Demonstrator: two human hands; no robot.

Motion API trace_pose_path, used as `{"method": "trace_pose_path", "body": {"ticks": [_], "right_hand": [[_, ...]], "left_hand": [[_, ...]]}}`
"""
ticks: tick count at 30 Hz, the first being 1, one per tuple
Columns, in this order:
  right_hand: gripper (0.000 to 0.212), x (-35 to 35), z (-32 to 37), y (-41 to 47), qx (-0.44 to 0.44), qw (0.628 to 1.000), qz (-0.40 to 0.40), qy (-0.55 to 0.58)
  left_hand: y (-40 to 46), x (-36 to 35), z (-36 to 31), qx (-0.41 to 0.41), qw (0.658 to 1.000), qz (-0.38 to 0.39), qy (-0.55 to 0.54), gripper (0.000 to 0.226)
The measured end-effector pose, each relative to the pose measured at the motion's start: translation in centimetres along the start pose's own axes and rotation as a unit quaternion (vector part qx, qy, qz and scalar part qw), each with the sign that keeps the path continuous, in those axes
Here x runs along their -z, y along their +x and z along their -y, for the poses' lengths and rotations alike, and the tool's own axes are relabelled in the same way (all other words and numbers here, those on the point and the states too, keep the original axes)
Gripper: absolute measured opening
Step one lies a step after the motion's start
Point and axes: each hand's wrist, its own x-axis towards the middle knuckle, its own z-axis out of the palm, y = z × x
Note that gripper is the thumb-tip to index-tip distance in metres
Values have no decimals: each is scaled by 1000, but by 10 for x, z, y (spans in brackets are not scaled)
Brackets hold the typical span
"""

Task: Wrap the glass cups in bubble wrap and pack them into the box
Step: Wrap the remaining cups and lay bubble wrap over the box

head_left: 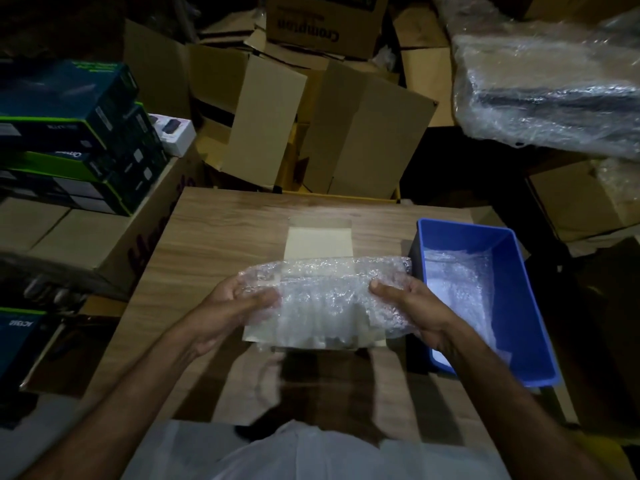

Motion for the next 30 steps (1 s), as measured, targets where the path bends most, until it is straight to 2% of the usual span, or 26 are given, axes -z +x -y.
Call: {"method": "trace_pose_path", "body": {"ticks": [1, 3, 4, 6, 8, 11, 14, 17, 19, 20, 21, 23, 24, 26, 28, 30], "right_hand": [[76, 1, -2, 1, 7, 1000, -5, 8], [99, 0, -2, 1, 9, 1000, -9, 3], [105, 1, -2, 1, 6, 1000, -15, -8], [107, 3, -3, 2, -1, 999, -22, -32], [99, 6, -7, 3, -10, 999, -11, -41], [54, 6, -9, 2, -1, 999, 31, 16], [31, 4, -8, 1, 10, 997, 61, 42], [26, 2, -10, 3, 7, 997, 43, 62], [23, 5, -12, 4, -7, 990, 63, 124], [33, 6, -11, 4, -13, 985, 80, 153], [40, 7, -11, 4, -16, 985, 93, 147], [32, 7, -12, 8, 11, 997, 72, 24], [25, 6, -12, 10, 44, 996, 47, -59], [33, 3, -15, 16, 111, 978, 4, -177], [45, 0, -17, 19, 152, 964, -12, -217], [37, -5, -16, 21, 174, 962, 8, -213]], "left_hand": [[-1, 0, 1, -1, 999, 3, 42, 53], [-2, 4, 3, -2, 995, -11, 101, 56], [-3, 3, 3, -4, 994, -19, 105, 60], [-4, 3, 2, -13, 996, -22, 86, 54], [-6, 0, 1, -24, 997, -17, 74, 40], [-7, 4, 2, -15, 999, -11, 40, 35], [-4, 19, 6, 26, 999, -2, -28, 36], [-1, 31, 6, 43, 993, 42, -100, 27], [0, 37, 6, 36, 981, 89, -167, 37], [1, 37, 5, 37, 978, 92, -183, 48], [1, 36, 3, 34, 984, 83, -155, 62], [4, 30, 2, 19, 999, 32, 1, 75], [5, 26, 2, 7, 997, 8, 82, 67], [6, 19, 1, -19, 986, -12, 168, 54], [10, 21, 3, -46, 978, -11, 203, 59], [13, 23, 3, -80, 960, 3, 269, 40]]}}
